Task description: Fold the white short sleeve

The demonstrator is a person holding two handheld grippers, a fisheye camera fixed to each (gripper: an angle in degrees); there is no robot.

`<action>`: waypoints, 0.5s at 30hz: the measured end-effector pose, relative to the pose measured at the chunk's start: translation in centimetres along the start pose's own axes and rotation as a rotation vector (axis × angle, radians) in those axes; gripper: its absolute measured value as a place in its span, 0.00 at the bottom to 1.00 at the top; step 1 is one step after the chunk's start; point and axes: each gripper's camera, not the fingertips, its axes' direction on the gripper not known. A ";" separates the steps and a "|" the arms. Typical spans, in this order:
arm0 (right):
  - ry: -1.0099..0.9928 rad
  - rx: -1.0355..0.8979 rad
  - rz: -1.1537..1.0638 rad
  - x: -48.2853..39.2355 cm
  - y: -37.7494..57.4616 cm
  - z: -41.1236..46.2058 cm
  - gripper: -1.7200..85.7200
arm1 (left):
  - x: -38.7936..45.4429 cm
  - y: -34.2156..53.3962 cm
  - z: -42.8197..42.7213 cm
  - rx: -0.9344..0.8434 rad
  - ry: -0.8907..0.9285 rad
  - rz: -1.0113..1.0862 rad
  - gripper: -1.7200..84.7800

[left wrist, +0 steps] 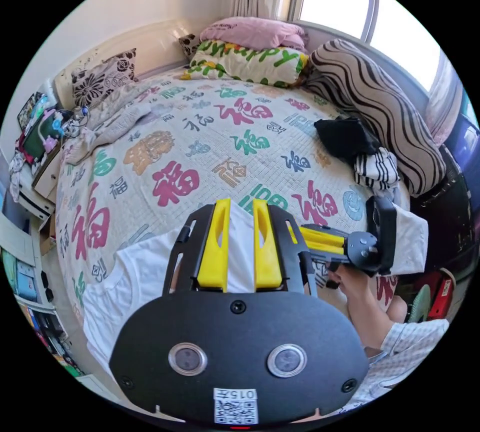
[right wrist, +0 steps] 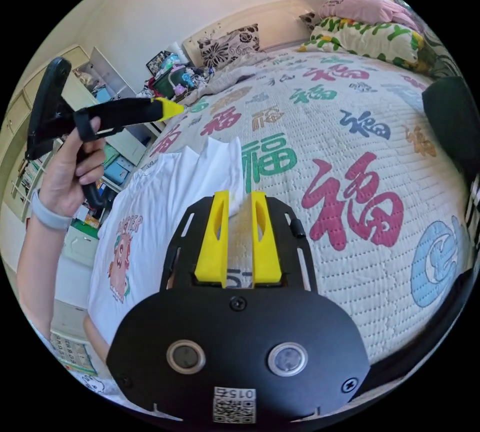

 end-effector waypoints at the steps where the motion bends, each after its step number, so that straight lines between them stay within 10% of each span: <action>1: -0.012 0.000 -0.008 0.1 -0.3 0.1 0.10 | 0.0 -0.7 1.1 -0.020 0.007 -0.004 0.11; 15: 0.005 -0.038 -0.055 -1.0 -4.0 2.4 0.02 | -1.3 -5.5 11.9 -0.229 0.034 0.001 0.02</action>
